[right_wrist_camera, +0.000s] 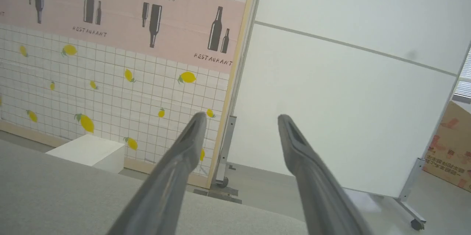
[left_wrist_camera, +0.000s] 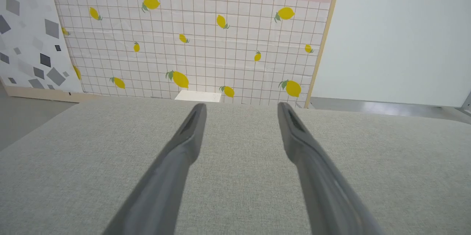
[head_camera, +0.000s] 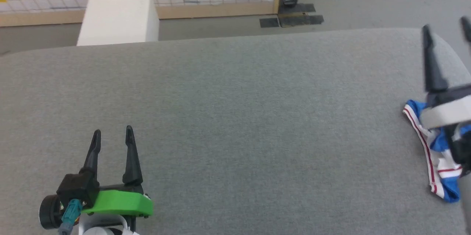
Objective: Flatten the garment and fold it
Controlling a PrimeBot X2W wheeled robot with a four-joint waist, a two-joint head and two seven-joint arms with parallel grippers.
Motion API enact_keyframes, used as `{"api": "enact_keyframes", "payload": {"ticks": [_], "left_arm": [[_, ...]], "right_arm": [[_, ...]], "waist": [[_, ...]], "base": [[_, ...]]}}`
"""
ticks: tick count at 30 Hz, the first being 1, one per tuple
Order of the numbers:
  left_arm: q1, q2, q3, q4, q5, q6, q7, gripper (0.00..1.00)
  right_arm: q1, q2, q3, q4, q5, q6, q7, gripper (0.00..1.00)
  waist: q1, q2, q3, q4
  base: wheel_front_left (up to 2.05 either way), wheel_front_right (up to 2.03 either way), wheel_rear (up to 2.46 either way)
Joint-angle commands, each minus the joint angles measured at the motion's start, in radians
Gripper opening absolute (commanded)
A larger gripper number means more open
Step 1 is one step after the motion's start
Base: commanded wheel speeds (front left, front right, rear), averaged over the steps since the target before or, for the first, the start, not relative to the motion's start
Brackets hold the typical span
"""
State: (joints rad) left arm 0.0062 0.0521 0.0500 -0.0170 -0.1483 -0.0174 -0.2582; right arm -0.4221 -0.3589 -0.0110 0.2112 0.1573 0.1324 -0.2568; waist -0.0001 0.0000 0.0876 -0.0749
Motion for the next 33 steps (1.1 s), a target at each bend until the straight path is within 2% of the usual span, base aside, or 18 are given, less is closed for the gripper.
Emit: {"api": "enact_keyframes", "payload": {"ticks": [1,15,22,33], "left_arm": [[0.015,-0.002,0.000,0.008,-0.002,-0.003,-0.004,1.00],[0.044,-0.002,-0.016,0.034,-0.011,-0.003,-0.004,1.00],[0.058,-0.002,-0.024,0.042,-0.013,-0.004,-0.004,1.00],[0.067,-0.002,-0.038,0.051,-0.015,0.002,-0.004,1.00]], "right_arm": [[0.040,0.025,0.002,-0.017,-0.007,-0.002,-0.005,1.00],[0.349,0.227,-0.051,-0.083,-0.033,-0.002,-0.004,1.00],[0.447,0.278,-0.041,-0.145,-0.026,-0.002,0.017,1.00],[0.512,0.305,-0.047,-0.214,-0.040,-0.002,0.044,1.00]], "waist": [[0.0001,0.0000,-0.032,0.035],[0.0001,0.0000,-0.067,0.079],[0.0001,0.0000,-0.080,0.075],[0.0001,0.0000,-0.096,0.068]], "base": [[0.00,0.00,0.00],[0.00,0.00,0.00],[0.00,0.00,0.00],[0.00,0.00,0.00]]}}
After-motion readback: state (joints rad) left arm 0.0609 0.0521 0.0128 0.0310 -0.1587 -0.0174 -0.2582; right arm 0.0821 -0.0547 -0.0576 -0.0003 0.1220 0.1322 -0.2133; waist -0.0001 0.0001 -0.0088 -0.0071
